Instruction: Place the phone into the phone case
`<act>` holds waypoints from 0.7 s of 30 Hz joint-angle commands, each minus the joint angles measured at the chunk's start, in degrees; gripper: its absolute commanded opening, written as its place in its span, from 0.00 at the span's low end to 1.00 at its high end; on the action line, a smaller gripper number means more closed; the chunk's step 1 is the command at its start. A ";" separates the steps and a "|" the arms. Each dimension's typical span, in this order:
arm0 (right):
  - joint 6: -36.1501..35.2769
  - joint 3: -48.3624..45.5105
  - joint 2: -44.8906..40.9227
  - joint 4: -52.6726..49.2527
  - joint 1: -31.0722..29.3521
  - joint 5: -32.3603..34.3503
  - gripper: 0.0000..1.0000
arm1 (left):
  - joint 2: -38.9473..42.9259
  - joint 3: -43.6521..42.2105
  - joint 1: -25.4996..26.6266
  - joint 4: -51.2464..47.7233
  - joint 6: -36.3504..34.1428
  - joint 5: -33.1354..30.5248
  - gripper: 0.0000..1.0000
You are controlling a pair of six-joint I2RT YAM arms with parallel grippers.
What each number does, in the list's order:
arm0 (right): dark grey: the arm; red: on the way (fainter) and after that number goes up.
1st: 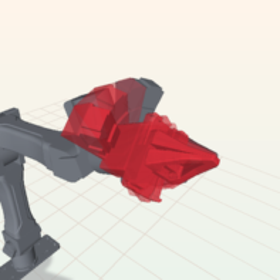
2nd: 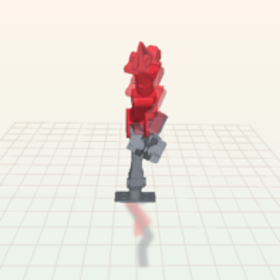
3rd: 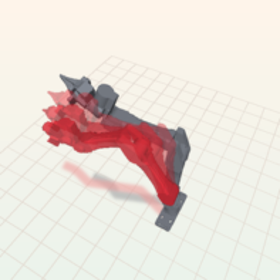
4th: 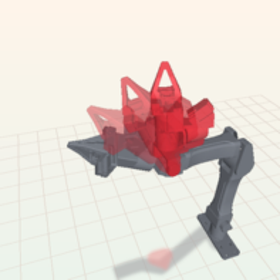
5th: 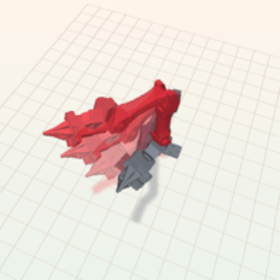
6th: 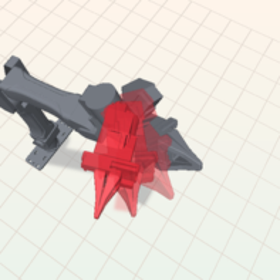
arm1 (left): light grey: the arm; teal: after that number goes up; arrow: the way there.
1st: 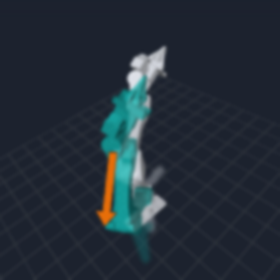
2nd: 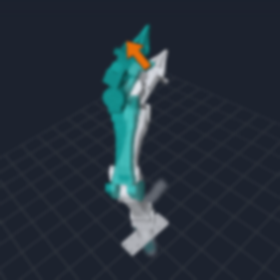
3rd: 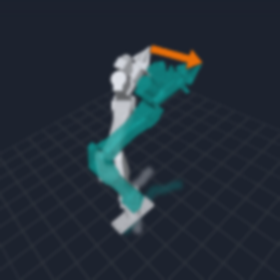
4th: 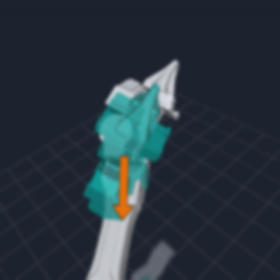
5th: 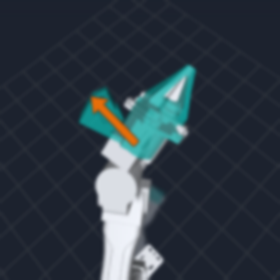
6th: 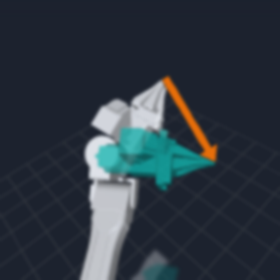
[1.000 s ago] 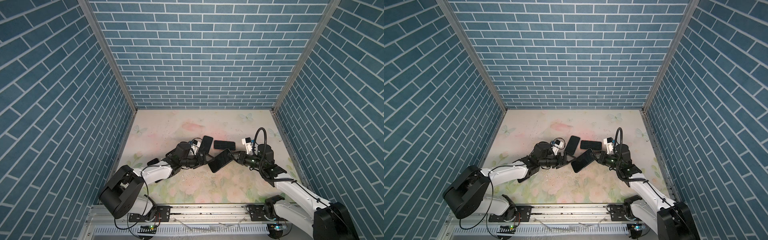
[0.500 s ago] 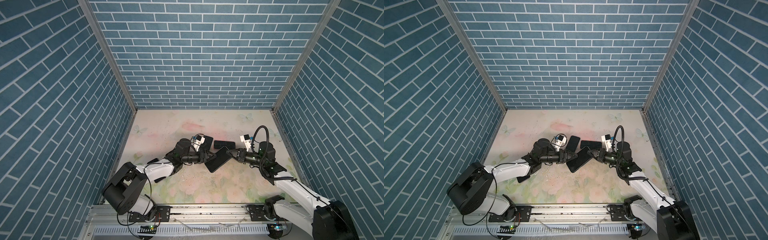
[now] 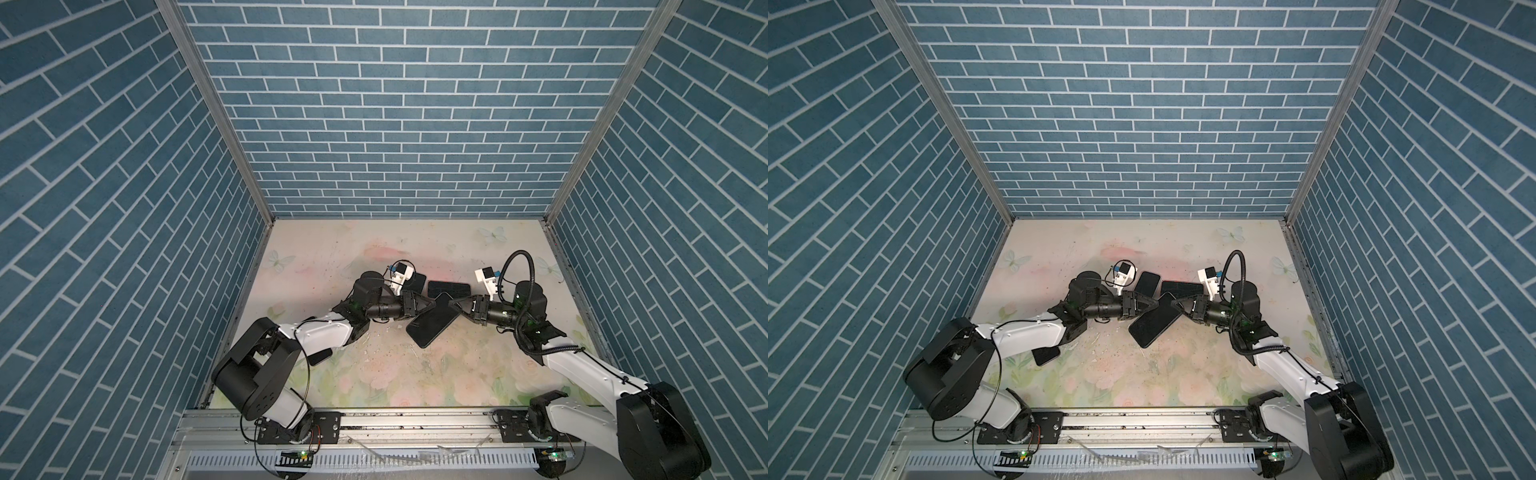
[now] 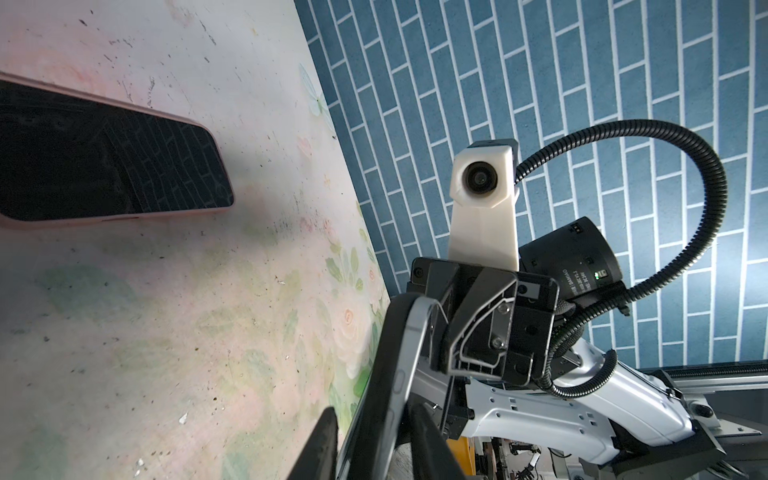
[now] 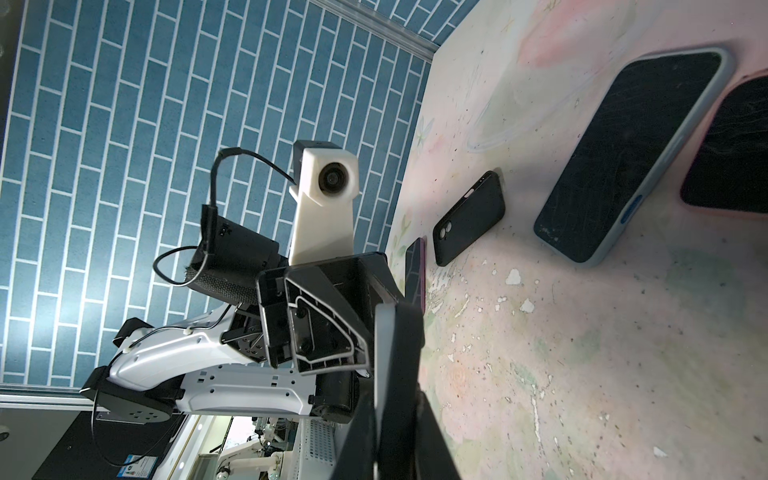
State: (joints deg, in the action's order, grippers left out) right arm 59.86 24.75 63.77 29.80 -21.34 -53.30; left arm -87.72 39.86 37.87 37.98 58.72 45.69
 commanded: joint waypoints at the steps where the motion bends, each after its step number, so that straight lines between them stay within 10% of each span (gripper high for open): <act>1: 1.84 0.03 0.80 3.76 -0.19 0.30 0.00 | -1.16 2.15 1.24 6.41 2.17 3.69 0.28; 12: 1.06 1.28 2.88 4.20 -0.19 0.43 0.00 | -1.37 1.11 1.33 7.73 3.59 3.52 0.04; 21: 1.12 5.48 6.38 6.03 -0.19 -0.35 0.28 | -2.00 1.78 2.10 7.46 3.99 3.59 0.00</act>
State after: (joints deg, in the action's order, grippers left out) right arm 62.06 26.96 69.34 32.01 -20.69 -52.97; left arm -89.69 39.94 38.17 43.40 62.43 46.98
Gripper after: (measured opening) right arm 0.273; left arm 0.157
